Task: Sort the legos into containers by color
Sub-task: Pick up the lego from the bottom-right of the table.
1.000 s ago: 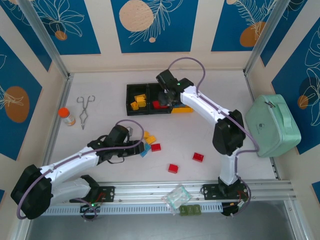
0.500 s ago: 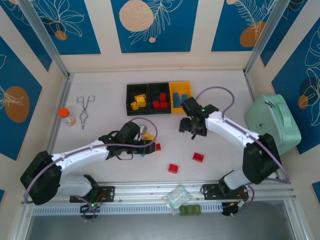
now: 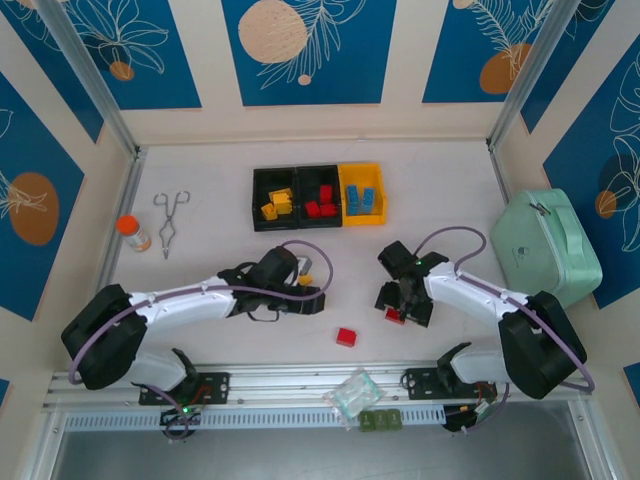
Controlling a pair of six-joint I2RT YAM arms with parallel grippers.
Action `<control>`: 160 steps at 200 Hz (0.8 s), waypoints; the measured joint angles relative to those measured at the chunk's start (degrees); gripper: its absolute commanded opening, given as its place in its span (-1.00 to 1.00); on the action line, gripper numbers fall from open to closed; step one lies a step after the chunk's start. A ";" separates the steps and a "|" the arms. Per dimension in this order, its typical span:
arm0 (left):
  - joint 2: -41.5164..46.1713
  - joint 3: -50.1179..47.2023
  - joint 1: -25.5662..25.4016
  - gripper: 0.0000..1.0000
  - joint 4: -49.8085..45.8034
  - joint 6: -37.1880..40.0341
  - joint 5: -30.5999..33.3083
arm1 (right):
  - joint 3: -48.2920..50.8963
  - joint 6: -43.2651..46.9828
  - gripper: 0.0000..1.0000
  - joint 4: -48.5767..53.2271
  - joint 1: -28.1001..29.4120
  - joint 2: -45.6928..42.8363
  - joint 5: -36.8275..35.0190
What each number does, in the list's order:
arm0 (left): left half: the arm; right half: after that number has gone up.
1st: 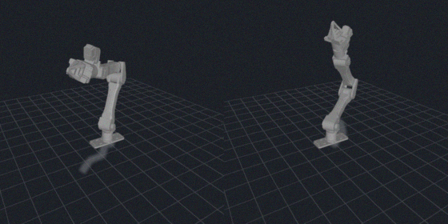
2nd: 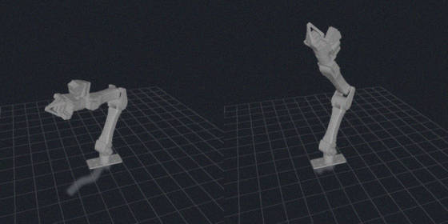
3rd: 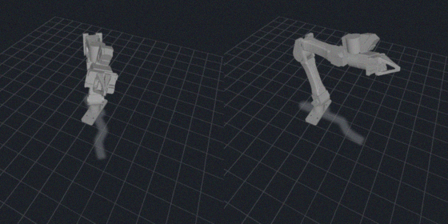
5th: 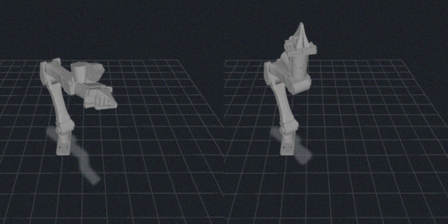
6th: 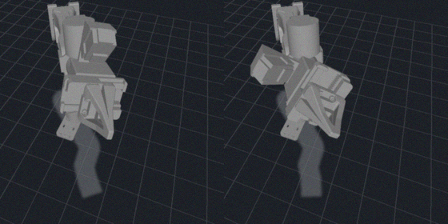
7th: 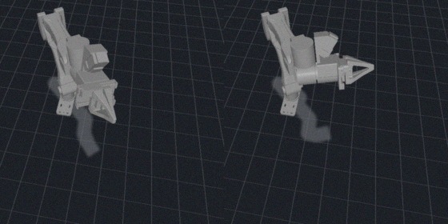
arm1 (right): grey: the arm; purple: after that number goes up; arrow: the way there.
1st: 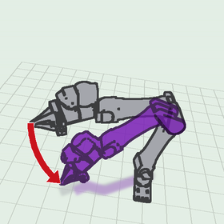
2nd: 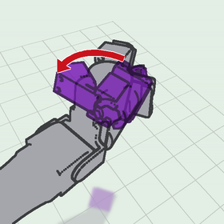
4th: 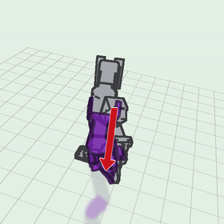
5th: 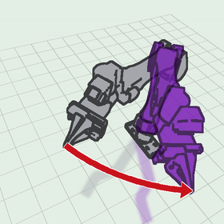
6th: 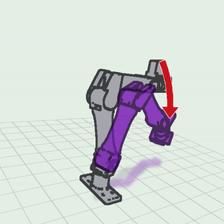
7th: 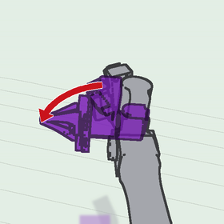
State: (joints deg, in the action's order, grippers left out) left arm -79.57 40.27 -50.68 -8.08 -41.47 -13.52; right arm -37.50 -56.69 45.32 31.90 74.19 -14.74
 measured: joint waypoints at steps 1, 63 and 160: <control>-0.02 0.00 0.00 0.31 0.02 0.00 0.00 | 0.09 -0.31 0.43 -0.15 0.02 0.04 0.02; -0.33 -0.02 -0.52 0.30 0.17 -0.07 0.09 | -0.07 -1.84 -0.02 -2.14 1.42 1.68 1.18; 12.02 -5.86 -0.22 0.31 -1.81 -5.75 10.16 | -23.80 5.57 -0.02 -1.22 3.78 12.04 0.02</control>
State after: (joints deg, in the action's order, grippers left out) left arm -67.55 34.41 -50.89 -9.89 -47.22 -3.36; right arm -61.30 -51.11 44.10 35.68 86.24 -14.72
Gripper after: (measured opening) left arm 0.652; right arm 0.489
